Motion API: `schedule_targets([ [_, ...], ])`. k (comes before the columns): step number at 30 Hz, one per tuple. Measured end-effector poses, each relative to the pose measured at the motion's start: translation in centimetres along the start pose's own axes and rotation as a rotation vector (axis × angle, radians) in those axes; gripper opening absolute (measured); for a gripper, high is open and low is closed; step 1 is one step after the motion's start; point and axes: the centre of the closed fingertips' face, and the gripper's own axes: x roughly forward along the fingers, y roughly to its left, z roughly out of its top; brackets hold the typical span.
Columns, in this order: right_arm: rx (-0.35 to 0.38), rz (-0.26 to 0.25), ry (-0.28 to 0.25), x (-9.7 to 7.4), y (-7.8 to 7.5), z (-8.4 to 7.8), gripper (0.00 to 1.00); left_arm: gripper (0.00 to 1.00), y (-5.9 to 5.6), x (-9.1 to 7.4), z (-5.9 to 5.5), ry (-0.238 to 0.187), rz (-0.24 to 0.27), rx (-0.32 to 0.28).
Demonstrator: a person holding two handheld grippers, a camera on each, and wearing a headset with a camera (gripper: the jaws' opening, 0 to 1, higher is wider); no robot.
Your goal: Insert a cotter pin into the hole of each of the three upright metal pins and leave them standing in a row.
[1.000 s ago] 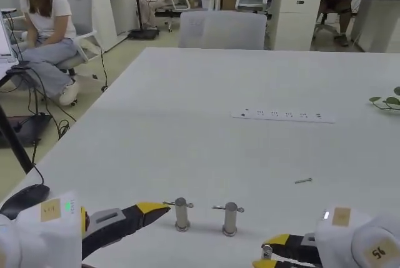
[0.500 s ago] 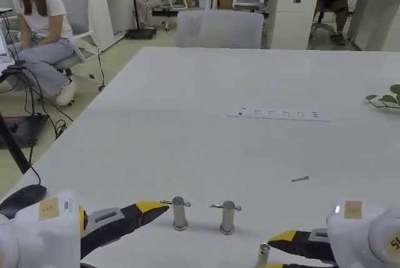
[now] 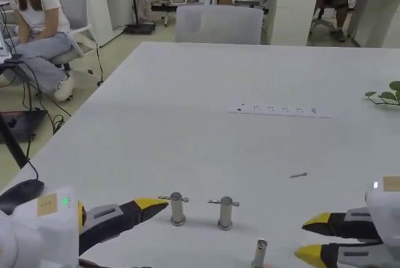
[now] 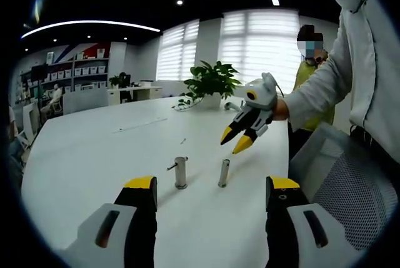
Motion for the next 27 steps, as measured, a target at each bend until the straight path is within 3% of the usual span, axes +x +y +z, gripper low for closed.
schedule_targets([
  [9, -0.004, -0.046, 0.077, -0.3, -5.6, -0.3, 0.29, 0.70, 0.2, 0.0, -0.3, 0.006, 0.002, -0.009],
  [13, -0.026, -0.056, 0.122, 0.0, -7.4, -0.1, 0.27, 0.70, 0.3, 0.0, -0.5, 0.006, 0.004, -0.024],
  [21, -0.110, -0.054, 0.205, 1.6, -10.7, 0.4, 0.23, 0.69, 0.7, -0.4, -1.0, 0.011, 0.023, -0.039],
  [27, -0.168, -0.062, 0.273, 3.1, -13.1, -0.1, 0.15, 0.69, 0.9, -0.8, -1.4, 0.016, 0.044, -0.053],
])
